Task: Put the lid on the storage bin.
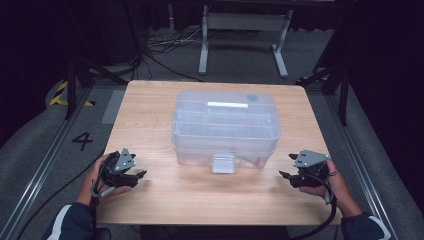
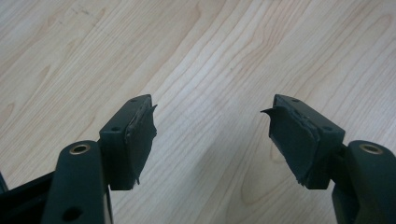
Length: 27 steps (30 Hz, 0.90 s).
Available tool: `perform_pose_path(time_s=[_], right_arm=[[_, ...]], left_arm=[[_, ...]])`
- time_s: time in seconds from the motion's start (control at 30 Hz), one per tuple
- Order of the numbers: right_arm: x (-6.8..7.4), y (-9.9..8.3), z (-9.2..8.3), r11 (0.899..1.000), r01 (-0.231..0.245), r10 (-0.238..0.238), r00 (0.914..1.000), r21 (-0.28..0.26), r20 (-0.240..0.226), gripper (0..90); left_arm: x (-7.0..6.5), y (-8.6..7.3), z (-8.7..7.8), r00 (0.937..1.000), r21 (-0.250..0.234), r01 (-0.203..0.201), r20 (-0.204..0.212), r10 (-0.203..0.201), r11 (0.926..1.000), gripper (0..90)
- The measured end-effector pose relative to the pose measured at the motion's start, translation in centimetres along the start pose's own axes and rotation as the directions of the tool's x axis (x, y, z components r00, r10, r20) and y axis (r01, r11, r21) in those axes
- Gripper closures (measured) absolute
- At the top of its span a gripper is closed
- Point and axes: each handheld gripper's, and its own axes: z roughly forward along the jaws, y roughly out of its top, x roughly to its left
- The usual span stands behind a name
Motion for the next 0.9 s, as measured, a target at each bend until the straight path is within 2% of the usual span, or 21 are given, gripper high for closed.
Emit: perform_pose_path(time_s=[0.1,0.27,0.37,0.4,0.5,0.53,0.6,0.63,0.67,0.77,0.8,0.83,0.87,0.9], right_arm=[[-0.1,-0.7,-0.1,1.0,-0.014,0.014,0.9999,0.006,0.005,34.0],[-0.5,-2.1,-0.1,0.999,-0.054,0.053,0.9984,0.005,0.018,33.9],[-0.8,-3.3,-0.2,0.995,-0.095,0.095,0.9951,-0.002,0.028,33.3],[-1.0,-4.2,-0.3,0.991,-0.131,0.131,0.9909,-0.009,0.029,32.2],[-1.2,-5.6,-0.2,0.981,-0.193,0.194,0.9803,-0.016,0.04,30.1],[-1.2,-5.6,-0.2,0.981,-0.193,0.194,0.9803,-0.016,0.04,30.1],[-1.4,-6.6,-0.2,0.973,-0.232,0.231,0.9715,0.001,0.052,29.0],[-1.6,-7.2,-0.2,0.967,-0.256,0.255,0.9644,0.005,0.069,28.8],[-1.8,-7.6,-0.2,0.963,-0.271,0.271,0.9606,0.0,0.063,28.7],[-1.8,-8.5,-0.1,0.953,-0.304,0.304,0.9515,-0.01,0.049,27.3],[-1.8,-8.6,0.0,0.951,-0.308,0.308,0.9503,-0.012,0.045,27.1],[-1.8,-8.6,0.0,0.951,-0.308,0.308,0.9503,-0.012,0.045,27.1],[-1.6,-8.9,0.3,0.95,-0.313,0.313,0.9488,-0.01,0.04,26.4],[-1.6,-8.9,0.3,0.95,-0.313,0.313,0.9488,-0.01,0.04,26.4]], left_arm=[[0.3,-0.5,0.1,0.9999,0.015,0.011,-0.011,-0.011,0.9998,30.7],[0.4,-1.1,0.1,0.9996,0.005,0.018,0.021,-0.018,0.9998,29.3],[0.3,-1.4,0.2,0.9988,-0.002,0.029,0.038,-0.029,0.9996,28.3],[0.3,-1.6,0.2,0.9977,-0.008,0.041,0.054,-0.041,0.9991,28.2],[0.3,-2.0,0.3,0.995,-0.003,0.06,0.08,-0.06,0.9982,25.9],[0.3,-2.0,0.3,0.995,-0.003,0.06,0.08,-0.06,0.9982,24.7],[0.3,-2.5,0.3,0.9929,-0.005,0.083,0.086,-0.082,0.9966,24.8],[0.3,-2.7,0.4,0.991,-0.01,0.094,0.097,-0.093,0.9955,23.8],[0.3,-2.8,0.3,0.9894,-0.01,0.104,0.104,-0.102,0.9946,22.6],[0.2,-3.5,0.4,0.9848,-0.006,0.135,0.11,-0.134,0.9908,19.9],[0.2,-4.0,0.4,0.9811,-0.017,0.158,0.117,-0.155,0.9873,19.5],[0.2,-4.0,0.4,0.9811,-0.017,0.158,0.117,-0.155,0.9873,19.4],[0.2,-4.3,0.4,0.9744,-0.022,0.188,0.13,-0.184,0.9819,19.3],[0.3,-4.5,0.3,0.9732,-0.023,0.194,0.13,-0.19,0.9807,19.3]])
